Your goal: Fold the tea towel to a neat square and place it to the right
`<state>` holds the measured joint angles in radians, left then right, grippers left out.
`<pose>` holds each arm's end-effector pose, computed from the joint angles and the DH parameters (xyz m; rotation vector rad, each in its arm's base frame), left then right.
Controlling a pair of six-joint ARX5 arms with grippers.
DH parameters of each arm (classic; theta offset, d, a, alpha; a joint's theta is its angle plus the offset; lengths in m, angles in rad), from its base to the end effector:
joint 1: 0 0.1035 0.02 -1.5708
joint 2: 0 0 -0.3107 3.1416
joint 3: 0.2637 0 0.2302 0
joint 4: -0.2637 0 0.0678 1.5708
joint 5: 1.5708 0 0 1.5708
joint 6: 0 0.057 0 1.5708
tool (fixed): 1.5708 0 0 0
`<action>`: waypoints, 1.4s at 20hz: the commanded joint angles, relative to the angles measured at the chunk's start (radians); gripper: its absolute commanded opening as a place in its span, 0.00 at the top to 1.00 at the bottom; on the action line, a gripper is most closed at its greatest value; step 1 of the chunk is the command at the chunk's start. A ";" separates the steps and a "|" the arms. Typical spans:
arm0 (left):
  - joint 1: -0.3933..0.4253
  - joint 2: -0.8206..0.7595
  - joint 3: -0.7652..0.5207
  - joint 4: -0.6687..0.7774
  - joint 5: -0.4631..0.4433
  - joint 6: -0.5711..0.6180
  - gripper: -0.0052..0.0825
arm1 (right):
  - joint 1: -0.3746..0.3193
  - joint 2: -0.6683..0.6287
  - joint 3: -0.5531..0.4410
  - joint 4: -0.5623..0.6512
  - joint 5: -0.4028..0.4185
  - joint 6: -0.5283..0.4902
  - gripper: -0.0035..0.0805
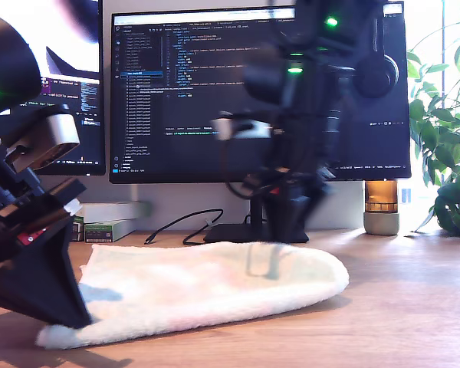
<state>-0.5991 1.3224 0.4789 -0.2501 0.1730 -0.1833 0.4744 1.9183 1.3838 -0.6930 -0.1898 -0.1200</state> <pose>0.1540 -0.1170 0.1684 0.0795 1.1495 -0.5877 0.3414 0.1874 0.2175 -0.2777 1.2012 0.6520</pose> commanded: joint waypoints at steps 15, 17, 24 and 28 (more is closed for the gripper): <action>0.015 0.078 -0.083 -0.169 -0.095 -0.019 0.97 | -0.143 0.028 0.006 -0.092 -0.483 0.195 0.66; 0.015 0.078 -0.083 -0.168 -0.095 -0.019 0.97 | -0.142 0.048 0.006 -0.100 -0.492 0.196 0.66; 0.015 0.078 -0.083 -0.167 -0.096 -0.019 0.97 | -0.101 0.096 0.005 -0.103 -0.500 0.183 0.66; 0.015 0.078 -0.083 -0.164 -0.096 -0.019 0.97 | -0.088 0.101 0.005 -0.099 -0.500 0.183 0.66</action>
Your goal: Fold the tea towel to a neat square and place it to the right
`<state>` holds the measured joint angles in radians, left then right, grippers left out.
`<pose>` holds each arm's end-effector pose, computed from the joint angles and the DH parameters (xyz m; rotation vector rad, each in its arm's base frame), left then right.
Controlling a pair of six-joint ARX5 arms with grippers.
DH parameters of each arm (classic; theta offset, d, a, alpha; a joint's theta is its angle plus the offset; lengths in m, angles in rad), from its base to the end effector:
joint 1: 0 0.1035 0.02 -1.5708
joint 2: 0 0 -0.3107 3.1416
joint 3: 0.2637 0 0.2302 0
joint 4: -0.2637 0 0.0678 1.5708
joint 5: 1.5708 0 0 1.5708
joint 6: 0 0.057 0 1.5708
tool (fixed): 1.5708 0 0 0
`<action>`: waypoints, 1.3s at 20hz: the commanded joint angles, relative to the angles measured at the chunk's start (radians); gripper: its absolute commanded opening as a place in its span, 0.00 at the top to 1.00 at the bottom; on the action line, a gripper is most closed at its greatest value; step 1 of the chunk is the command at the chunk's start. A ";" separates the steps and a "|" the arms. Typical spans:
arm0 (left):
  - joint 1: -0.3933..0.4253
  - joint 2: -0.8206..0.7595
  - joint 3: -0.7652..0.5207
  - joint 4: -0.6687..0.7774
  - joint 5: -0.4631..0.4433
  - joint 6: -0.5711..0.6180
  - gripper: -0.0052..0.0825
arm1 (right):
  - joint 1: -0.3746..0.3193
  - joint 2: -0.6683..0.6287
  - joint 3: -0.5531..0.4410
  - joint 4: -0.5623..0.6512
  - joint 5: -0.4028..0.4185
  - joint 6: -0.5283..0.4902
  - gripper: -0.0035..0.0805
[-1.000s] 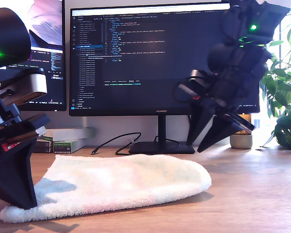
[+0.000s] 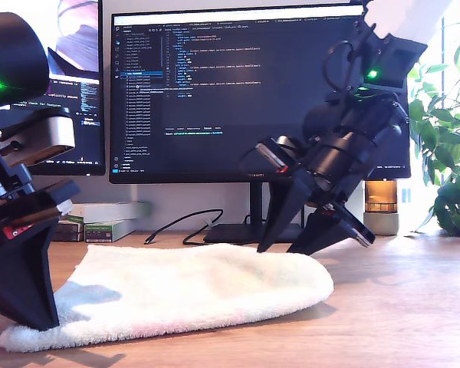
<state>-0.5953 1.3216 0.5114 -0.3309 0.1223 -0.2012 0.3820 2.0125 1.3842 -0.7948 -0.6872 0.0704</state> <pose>0.1550 -0.1133 0.1719 0.1004 1.1856 -0.5182 0.3432 0.1768 0.1917 0.2777 1.4975 0.8252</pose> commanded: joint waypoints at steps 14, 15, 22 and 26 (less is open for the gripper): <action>0.011 0.079 -0.116 -0.079 -0.045 -0.001 0.97 | 0.009 0.006 0.005 -0.003 0.158 -0.043 0.97; 0.011 0.079 -0.116 -0.078 -0.045 -0.001 0.97 | 0.012 0.006 0.005 -0.003 0.181 -0.043 0.97; 0.011 0.079 -0.116 -0.061 -0.045 0.000 0.97 | 0.041 0.006 0.005 -0.058 0.199 -0.078 0.67; 0.011 0.079 -0.116 -0.064 -0.045 0.000 0.97 | 0.035 0.003 0.006 -0.047 0.199 -0.080 0.64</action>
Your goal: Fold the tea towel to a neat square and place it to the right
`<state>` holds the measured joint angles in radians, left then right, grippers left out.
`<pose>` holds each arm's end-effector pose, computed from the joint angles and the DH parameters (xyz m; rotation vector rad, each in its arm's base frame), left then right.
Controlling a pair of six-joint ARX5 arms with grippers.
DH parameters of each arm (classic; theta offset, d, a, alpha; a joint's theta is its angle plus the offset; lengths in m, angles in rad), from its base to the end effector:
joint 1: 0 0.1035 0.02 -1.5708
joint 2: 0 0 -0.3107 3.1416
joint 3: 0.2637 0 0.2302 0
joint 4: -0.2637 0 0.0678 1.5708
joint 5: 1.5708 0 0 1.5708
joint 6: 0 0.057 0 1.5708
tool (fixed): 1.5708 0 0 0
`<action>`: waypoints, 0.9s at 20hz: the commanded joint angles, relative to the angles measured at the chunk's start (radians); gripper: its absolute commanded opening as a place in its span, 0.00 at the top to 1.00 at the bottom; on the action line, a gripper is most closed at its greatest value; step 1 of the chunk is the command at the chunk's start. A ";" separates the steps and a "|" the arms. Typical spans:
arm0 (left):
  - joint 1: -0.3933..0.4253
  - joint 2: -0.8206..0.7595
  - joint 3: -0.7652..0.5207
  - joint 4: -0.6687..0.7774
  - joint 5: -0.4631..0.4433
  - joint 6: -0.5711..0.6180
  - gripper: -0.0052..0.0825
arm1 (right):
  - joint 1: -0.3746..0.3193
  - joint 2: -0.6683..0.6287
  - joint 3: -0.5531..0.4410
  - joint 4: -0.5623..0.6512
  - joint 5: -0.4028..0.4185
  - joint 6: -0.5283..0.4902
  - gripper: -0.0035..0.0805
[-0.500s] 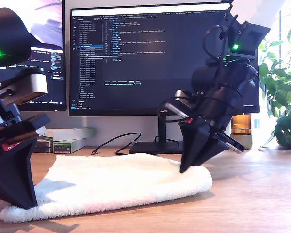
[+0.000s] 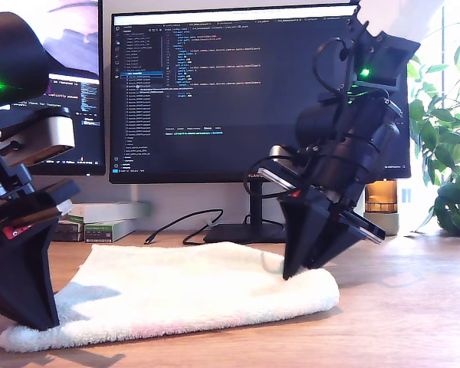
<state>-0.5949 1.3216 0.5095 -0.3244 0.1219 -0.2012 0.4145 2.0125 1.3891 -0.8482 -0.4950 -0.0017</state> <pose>0.1553 -0.1134 0.1718 0.0991 1.1811 -0.5187 0.3369 0.1778 0.1860 0.0597 1.5133 0.7363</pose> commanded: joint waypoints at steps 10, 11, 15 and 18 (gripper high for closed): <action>0.010 0.079 -0.114 -0.072 0.027 0.037 0.97 | -0.051 -0.001 0.063 0.110 -0.021 -0.004 0.62; 0.010 0.079 -0.114 -0.072 0.027 0.037 0.97 | -0.052 -0.001 0.066 0.145 -0.020 0.003 0.62; 0.010 0.079 -0.114 -0.069 0.027 0.037 0.97 | -0.054 0.000 0.066 0.231 -0.016 0.004 0.62; 0.010 0.079 -0.114 -0.062 0.027 0.037 0.97 | -0.053 0.000 0.066 0.334 0.009 -0.003 0.62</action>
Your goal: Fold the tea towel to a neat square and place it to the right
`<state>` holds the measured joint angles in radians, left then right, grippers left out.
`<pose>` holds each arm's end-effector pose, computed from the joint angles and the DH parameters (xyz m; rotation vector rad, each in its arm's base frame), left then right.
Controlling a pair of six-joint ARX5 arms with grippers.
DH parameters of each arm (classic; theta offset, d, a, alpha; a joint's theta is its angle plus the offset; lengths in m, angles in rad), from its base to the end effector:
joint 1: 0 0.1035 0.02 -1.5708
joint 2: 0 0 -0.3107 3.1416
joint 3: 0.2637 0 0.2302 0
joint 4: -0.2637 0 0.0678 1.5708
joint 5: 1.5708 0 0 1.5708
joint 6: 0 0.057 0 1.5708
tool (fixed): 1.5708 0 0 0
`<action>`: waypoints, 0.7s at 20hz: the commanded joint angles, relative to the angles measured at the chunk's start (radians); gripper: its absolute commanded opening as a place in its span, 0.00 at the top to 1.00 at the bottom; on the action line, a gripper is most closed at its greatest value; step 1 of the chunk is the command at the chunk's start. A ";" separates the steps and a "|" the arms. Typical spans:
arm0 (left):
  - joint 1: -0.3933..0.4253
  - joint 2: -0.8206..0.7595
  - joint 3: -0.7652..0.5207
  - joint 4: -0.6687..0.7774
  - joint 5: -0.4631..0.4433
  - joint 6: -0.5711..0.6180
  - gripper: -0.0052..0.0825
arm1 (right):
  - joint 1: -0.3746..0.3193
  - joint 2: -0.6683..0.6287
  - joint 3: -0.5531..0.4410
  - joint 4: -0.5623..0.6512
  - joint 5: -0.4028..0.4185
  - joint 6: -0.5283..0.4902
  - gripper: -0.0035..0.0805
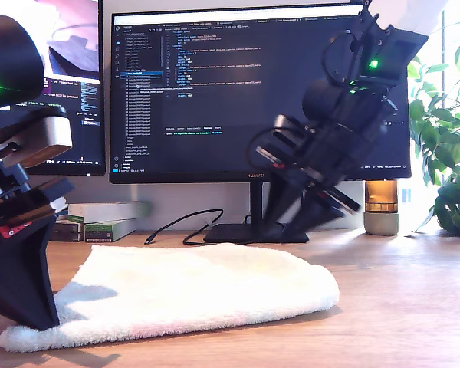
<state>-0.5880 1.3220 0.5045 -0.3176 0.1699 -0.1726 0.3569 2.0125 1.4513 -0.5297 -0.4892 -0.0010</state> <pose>0.1541 -0.1143 0.1712 0.0939 1.1858 -0.5715 0.3911 0.1744 0.2121 0.0733 1.1184 0.7591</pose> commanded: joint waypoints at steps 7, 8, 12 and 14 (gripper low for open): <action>0.003 0.079 -0.109 -0.051 -0.020 0.008 0.97 | 0.009 0.010 0.004 0.114 -0.001 -0.134 0.62; 0.003 0.079 -0.109 -0.051 -0.020 0.008 0.97 | 0.009 0.014 0.004 0.122 -0.011 -0.140 0.62; 0.003 0.079 -0.109 -0.051 -0.020 0.008 0.97 | 0.010 0.059 0.053 0.110 -0.033 -0.162 0.62; 0.003 0.079 -0.109 -0.051 -0.020 0.008 0.97 | 0.010 0.088 0.105 0.066 -0.035 -0.188 0.62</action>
<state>-0.5880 1.3220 0.5014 -0.3103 0.1734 -0.1726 0.3614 2.0686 1.5414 -0.4561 -0.5167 -0.1799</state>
